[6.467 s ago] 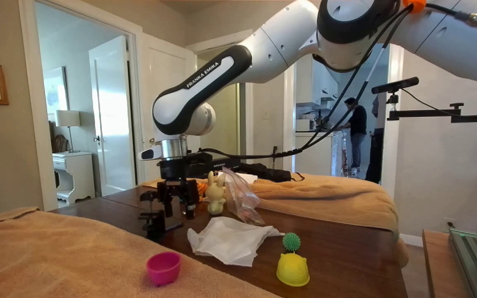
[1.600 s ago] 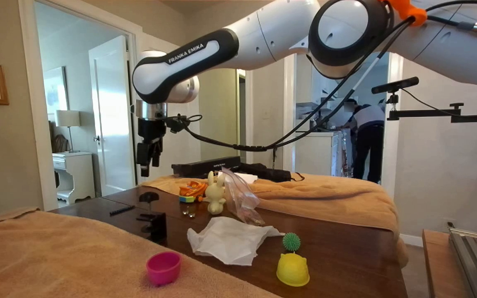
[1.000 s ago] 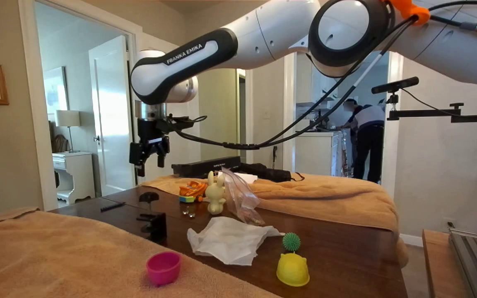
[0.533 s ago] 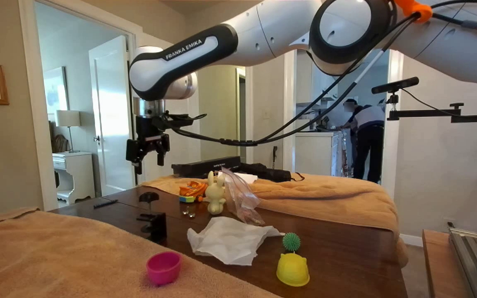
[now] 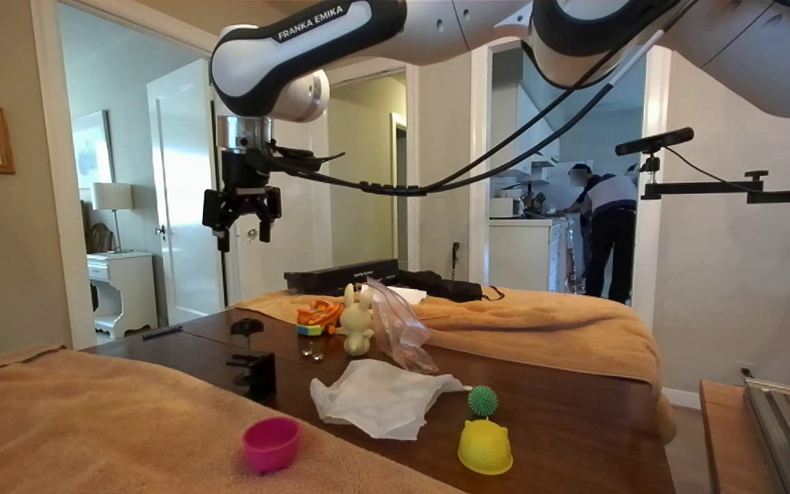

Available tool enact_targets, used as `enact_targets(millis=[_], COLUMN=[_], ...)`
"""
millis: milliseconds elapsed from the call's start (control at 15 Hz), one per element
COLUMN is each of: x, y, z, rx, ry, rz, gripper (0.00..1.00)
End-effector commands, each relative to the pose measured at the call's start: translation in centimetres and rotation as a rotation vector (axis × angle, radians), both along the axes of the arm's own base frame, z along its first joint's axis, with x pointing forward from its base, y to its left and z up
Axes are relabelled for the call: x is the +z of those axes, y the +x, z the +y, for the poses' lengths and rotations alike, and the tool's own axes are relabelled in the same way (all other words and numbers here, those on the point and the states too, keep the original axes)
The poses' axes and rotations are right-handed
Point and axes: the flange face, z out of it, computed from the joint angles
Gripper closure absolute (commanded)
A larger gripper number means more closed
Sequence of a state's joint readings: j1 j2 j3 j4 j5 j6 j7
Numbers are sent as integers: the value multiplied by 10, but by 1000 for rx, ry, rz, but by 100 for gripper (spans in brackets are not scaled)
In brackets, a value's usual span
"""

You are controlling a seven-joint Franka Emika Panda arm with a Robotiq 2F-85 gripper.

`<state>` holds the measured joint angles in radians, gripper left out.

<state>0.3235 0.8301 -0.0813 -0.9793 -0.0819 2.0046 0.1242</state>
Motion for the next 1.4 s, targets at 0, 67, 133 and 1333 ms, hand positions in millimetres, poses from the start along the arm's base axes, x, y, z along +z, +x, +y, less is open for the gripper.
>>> enact_targets(millis=[0,67,133,1333], x=[16,19,22,40], y=[-24,-28,-31,-106], z=[-14,-18,-21,-14], rx=[-133,-166,-194,-94], ry=[-7,-2,4,89], rz=[38,41,43,160], gripper=[0,0,0,0])
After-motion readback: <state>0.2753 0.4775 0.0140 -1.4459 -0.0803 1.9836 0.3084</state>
